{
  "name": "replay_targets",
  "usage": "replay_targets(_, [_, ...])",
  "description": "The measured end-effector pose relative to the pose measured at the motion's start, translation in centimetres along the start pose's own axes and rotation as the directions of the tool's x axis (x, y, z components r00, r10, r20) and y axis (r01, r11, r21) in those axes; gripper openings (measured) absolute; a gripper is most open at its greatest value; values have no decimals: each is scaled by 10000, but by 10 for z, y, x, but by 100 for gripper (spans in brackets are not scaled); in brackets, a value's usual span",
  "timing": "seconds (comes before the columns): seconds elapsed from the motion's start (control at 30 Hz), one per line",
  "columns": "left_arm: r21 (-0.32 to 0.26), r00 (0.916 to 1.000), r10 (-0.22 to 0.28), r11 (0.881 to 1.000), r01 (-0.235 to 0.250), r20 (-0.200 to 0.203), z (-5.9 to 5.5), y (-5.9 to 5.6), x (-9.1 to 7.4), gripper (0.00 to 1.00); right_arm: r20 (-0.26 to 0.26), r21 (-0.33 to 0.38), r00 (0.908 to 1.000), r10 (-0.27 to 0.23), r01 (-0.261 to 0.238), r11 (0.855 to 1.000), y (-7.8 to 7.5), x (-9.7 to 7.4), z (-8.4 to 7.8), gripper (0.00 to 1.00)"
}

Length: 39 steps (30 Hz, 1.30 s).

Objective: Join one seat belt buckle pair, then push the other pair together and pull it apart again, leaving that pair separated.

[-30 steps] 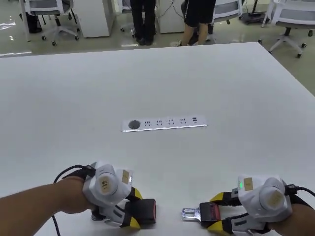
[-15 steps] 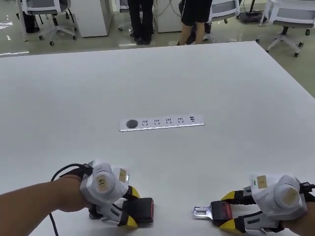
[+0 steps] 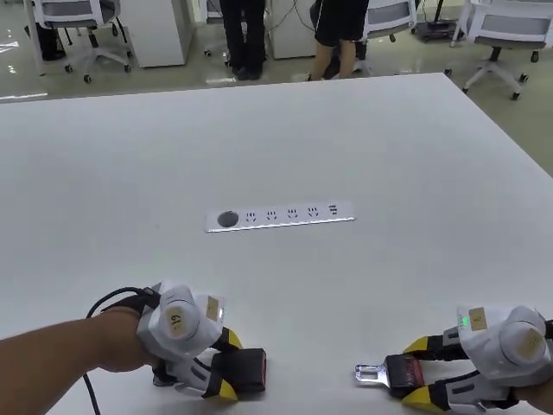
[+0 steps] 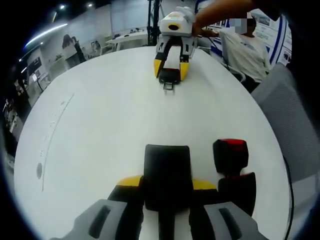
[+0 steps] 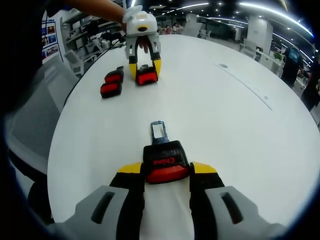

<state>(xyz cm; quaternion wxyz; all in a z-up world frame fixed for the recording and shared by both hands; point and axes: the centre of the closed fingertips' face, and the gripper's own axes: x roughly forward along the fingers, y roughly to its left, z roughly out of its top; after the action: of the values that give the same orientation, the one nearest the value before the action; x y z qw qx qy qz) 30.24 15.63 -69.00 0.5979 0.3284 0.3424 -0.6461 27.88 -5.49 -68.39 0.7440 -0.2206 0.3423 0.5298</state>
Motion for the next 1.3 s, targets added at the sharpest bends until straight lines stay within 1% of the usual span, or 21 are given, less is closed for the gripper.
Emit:
replay_targets(0.13, [-130,10000,16,9999,-15,35,-1,0,0,35,-36,0,10000,-4,4,10000,-1,-3,-4,33])
replay_targets(0.2, [-115,10000,20,9999,-20,18,0,0,0,35,-29,119,10000,1,-1,9999,-2,-5,-6,34])
replay_targets(0.37, [-107,10000,-5,9999,5,-32,1,-2,0,35,-95,122,10000,-27,28,9999,-5,-6,-12,34])
replay_targets(0.43, [-81,10000,13,10000,-13,-33,2,-3,-1,35,-10,328,10000,-37,37,9995,-5,-7,-13,34])
replay_targets(0.47, [-83,10000,15,10000,-15,-36,2,-4,-1,35,-10,240,10000,-73,73,9997,-5,-7,-14,34])
replay_targets(0.67, [-10,9999,25,10000,-25,-139,4,-6,-2,35,99,472,9998,-166,161,9988,-3,-6,-10,35])
replay_targets(0.77, [68,9999,45,10000,-44,-151,4,-7,-2,35,192,423,9997,-162,153,9990,-2,-6,-10,35])
replay_targets(0.87, [133,9999,81,9999,-79,-129,3,-7,-2,35,133,500,9995,-302,295,9983,-3,-6,-10,36])
replay_targets(0.9, [112,9998,105,9999,-103,-153,4,-7,-2,35,170,810,9983,-553,537,9953,-5,-6,-9,39])
replay_targets(0.93, [105,9994,191,9998,-188,-284,3,-7,-2,36,171,1016,9979,-617,597,9930,-5,-6,-9,43])
replay_targets(0.97, [118,9984,283,9995,-277,-494,3,-7,-3,36,175,1000,9980,-611,591,9932,-4,-7,-10,47])
replay_targets(1.0, [241,9965,184,9996,-165,-816,0,-10,-5,38,235,1140,9970,-736,704,9910,-5,-8,-10,47])
replay_targets(1.03, [172,9980,193,9997,-183,-606,5,-12,-6,43,313,1370,9941,-1040,988,9856,-8,-10,-10,47])
replay_targets(1.07, [-38,9993,217,9998,-219,-304,9,-12,-6,47,356,1393,9916,-1245,1184,9831,-10,-12,-10,48])
replay_targets(1.1, [-460,9995,286,9985,-281,97,15,-12,-8,52,475,1480,9879,-1474,1390,9792,-13,-14,-9,50])
replay_targets(1.13, [-704,9980,492,9964,-464,397,18,-7,-11,59,605,1719,9827,-1749,1624,9716,-15,-17,-8,54])
replay_targets(1.17, [-698,9963,745,9950,-714,422,18,-3,-14,62,680,1901,9790,-1919,1761,9658,-16,-18,-7,57])
replay_targets(1.2, [-810,9922,1188,9900,-1153,391,18,3,-19,65,766,2241,9753,-2074,1858,9567,-16,-21,-6,58])
replay_targets(1.23, [-933,9879,1438,9860,-1380,574,21,6,-22,67,778,2426,9713,-2249,2004,9492,-17,-22,-7,61])
replay_targets(1.27, [-1363,9795,1714,9782,-1564,1062,23,11,-22,68,916,2554,9590,-2683,2378,9371,-20,-25,-5,63])
replay_targets(1.3, [-1783,9748,1882,9700,-1653,1199,25,11,-26,68,1054,2458,9524,-2859,2536,9356,-20,-27,0,65])
